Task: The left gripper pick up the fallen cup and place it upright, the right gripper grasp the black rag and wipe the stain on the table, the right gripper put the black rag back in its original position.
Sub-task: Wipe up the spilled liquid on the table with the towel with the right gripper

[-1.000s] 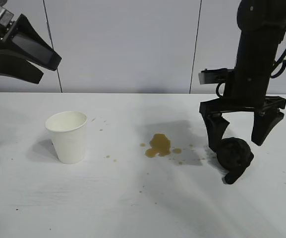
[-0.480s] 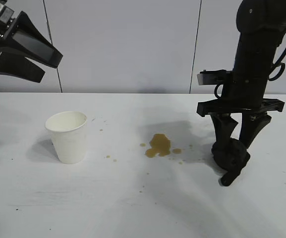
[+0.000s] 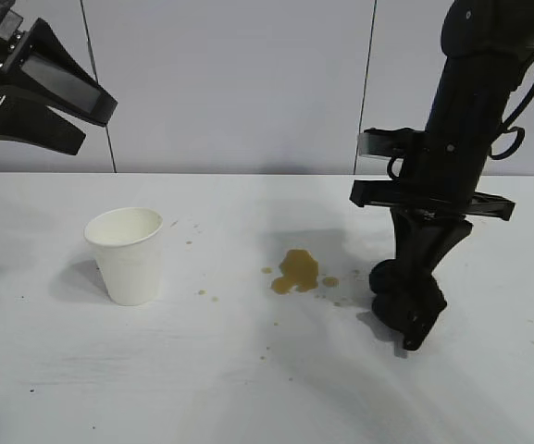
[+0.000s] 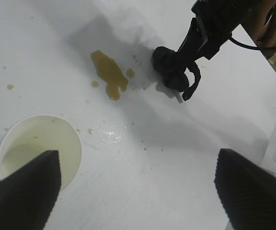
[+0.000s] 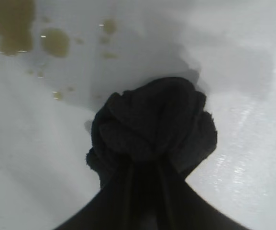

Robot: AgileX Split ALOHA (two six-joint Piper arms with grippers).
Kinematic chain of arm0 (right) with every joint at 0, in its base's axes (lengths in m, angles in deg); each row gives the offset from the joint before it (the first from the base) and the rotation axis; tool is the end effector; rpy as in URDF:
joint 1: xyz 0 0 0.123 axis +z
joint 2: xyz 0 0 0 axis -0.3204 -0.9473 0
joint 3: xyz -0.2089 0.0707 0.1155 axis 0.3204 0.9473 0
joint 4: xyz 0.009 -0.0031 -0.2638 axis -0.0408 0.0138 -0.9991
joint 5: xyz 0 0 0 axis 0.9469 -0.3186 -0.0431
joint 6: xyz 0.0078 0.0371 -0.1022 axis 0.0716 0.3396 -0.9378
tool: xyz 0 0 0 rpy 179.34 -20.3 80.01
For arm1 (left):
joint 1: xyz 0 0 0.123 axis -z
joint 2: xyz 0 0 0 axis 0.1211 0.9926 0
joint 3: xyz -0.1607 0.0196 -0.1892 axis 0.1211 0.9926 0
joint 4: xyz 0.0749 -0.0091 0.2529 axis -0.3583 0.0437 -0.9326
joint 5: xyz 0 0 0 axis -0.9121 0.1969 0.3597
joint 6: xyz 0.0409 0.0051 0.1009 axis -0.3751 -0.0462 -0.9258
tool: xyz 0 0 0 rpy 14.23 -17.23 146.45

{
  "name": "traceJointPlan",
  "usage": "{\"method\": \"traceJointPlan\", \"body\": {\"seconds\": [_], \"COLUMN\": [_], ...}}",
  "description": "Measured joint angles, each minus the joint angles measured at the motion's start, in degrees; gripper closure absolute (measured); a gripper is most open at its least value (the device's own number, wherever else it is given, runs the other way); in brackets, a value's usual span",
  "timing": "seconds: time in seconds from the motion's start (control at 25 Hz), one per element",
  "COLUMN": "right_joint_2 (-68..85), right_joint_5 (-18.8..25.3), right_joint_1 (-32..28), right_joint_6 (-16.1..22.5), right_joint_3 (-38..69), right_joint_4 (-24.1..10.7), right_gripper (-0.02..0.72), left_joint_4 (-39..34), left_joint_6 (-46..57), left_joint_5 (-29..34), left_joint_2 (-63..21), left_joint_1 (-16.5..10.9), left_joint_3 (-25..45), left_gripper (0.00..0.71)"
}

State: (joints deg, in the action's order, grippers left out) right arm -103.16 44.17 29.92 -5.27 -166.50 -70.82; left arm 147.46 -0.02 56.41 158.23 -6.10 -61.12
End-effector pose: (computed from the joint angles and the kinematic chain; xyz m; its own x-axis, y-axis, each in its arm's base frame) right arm 0.3848 0.1092 0.0975 -0.9580 -0.2865 0.0086 -0.2712 0.9156 0.2968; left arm 0.3449 -0.0901 0.1889 -0.6967 0.2980 -0.6526 0.6851 0.5462 -0.4820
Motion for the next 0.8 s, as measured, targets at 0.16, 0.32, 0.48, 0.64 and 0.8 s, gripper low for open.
{"method": "traceJointPlan", "body": {"seconds": [0.16,0.32,0.48,0.64,0.8], "right_joint_2": [0.0,0.0,-0.1,-1.1,-3.0], "right_joint_5": [0.0,-2.0,-5.8,-9.3,-10.8], "right_joint_1": [0.2,2.2,6.0,10.1,12.8], "right_joint_6": [-4.7,-5.4,-5.6,-6.0,-6.3], "right_joint_3": [-1.8,-5.7,-6.4,-6.5,-6.5], "right_joint_4": [9.5,10.9,11.2,11.2,11.4], "right_gripper": [0.652,0.654,0.654,0.654,0.654], "left_joint_4": [0.0,0.0,0.0,0.0,0.0], "left_joint_6": [0.0,0.0,0.0,0.0,0.0], "left_joint_5": [0.1,0.3,0.9,1.1,1.1], "left_joint_2": [0.0,0.0,0.0,0.0,0.0], "left_joint_1": [0.0,0.0,0.0,0.0,0.0], "left_joint_3": [0.0,0.0,0.0,0.0,0.0], "left_gripper": [0.078,0.078,0.078,0.078,0.078]}}
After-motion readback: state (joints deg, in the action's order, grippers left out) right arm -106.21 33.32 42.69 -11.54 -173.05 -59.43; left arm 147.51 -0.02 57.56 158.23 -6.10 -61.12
